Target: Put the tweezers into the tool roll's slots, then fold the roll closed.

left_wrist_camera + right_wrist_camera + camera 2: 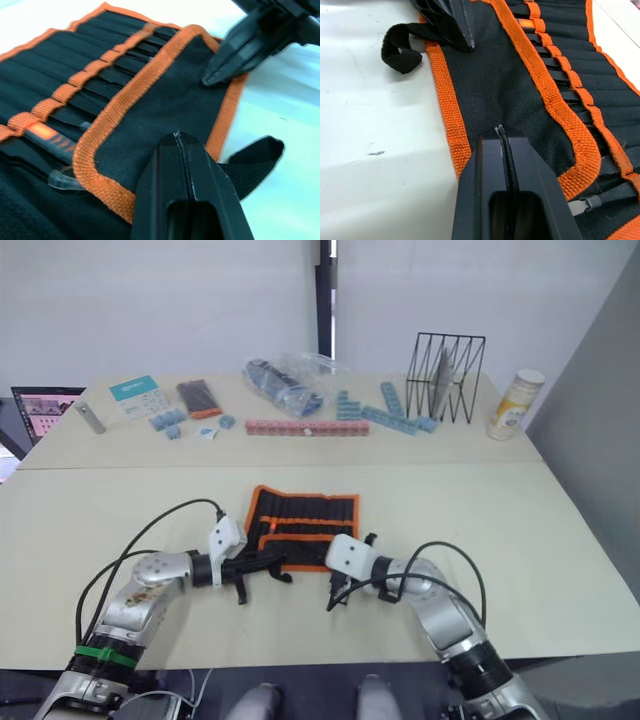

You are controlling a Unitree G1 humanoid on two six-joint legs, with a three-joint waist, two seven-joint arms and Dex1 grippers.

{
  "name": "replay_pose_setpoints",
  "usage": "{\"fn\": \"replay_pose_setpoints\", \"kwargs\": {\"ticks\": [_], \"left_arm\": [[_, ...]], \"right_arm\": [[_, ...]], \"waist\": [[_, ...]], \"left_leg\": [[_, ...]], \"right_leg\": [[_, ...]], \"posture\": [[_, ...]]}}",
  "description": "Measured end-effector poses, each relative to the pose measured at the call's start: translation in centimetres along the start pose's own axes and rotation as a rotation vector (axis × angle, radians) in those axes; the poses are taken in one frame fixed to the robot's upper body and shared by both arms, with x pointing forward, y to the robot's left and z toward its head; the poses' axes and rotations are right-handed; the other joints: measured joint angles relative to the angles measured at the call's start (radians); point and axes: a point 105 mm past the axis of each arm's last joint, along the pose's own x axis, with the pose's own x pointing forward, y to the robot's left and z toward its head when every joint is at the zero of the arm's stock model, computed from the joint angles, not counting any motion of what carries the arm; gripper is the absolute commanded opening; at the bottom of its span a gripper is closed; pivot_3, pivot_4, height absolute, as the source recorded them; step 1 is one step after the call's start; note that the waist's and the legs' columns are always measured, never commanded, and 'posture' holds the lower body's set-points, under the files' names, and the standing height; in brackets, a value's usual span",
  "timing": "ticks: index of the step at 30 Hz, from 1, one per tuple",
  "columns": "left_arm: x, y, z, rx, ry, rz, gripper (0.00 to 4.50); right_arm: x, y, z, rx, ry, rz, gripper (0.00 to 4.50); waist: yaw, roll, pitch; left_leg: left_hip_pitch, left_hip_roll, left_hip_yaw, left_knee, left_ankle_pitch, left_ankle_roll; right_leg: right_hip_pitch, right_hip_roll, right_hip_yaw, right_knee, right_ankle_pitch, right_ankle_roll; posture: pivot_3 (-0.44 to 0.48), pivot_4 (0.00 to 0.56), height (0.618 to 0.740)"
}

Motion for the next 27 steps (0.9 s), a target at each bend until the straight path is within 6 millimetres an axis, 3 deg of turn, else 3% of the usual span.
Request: {"fn": "replay_pose_setpoints", "kwargs": {"ticks": [3,8,15,18,27], "left_arm": [[-0.1,0.1,-0.2,0.029,0.009,0.018,0.02],[0.0,0.0,-0.4,0.035,0.01,0.031,0.02],[-0.2,-0.1,-0.5,0.042,0.011,0.036,0.02],[-0.6,0.0,-0.7,0.053,0.025,0.036,0.02],[-1.2,0.0,-1.2,0.048,0.044,0.039,0.02]], "right_arm": [[0.5,0.2,0.3,0.012,-0.005,-0.004,0.0],[2.8,1.6,2.5,0.024,-0.076,0.024,0.0],[4.6,1.4,1.9,0.041,-0.025,-0.046,0.0],[4.1,1.4,1.2,0.069,-0.004,-0.076,0.0],[-0.2,1.1,-1.1,0.098,0.075,-0.121,0.0]], "waist": [[-0.001,0.0,-0.001],[-0.002,0.0,-0.001],[0.0,0.001,-0.004],[0.001,0.001,-0.006],[0.012,0.002,-0.011]], "left_leg": [[0.002,0.0,0.0,0.0,0.0,0.0],[0.004,0.002,0.0,-0.001,0.0,0.0],[0.007,0.002,0.001,-0.003,0.0,-0.001],[0.008,0.002,0.001,-0.003,0.0,-0.001],[0.011,0.002,0.001,-0.002,0.0,-0.001]], "right_leg": [[0.001,0.0,0.0,0.0,0.0,0.0],[0.002,0.001,0.0,0.001,0.0,0.0],[0.003,0.001,0.0,0.001,0.0,0.0],[0.005,0.001,0.0,0.0,0.0,-0.001],[0.014,0.0,0.0,-0.005,-0.003,-0.003]], "posture": [[0.0,0.15,0.737],[0.0,0.15,0.737],[0.0,0.15,0.737],[0.0,0.15,0.737],[0.0,0.15,0.737]]}}
